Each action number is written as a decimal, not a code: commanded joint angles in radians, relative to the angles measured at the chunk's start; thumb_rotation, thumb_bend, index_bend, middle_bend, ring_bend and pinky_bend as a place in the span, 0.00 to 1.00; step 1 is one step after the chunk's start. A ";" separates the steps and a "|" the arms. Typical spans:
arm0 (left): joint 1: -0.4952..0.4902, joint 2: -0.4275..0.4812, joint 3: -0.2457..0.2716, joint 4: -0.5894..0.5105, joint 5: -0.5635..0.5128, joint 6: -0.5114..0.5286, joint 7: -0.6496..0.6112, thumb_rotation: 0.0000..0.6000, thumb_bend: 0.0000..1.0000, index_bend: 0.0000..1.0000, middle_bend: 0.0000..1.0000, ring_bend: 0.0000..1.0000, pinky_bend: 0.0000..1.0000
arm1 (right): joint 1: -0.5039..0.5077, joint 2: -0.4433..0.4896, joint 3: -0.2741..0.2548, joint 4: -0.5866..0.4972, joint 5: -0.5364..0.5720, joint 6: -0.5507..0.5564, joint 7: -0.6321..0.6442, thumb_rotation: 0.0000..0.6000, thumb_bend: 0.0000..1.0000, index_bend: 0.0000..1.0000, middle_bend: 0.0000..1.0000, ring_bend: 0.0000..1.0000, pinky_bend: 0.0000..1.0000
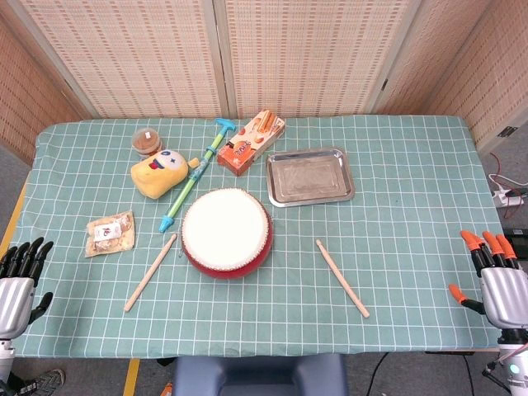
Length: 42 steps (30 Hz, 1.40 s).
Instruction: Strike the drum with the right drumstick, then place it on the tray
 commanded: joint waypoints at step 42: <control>0.008 -0.015 0.021 0.016 0.006 -0.002 -0.002 1.00 0.27 0.00 0.00 0.00 0.00 | 0.274 -0.112 0.053 -0.044 0.139 -0.447 -0.046 1.00 0.80 0.30 0.09 0.00 0.00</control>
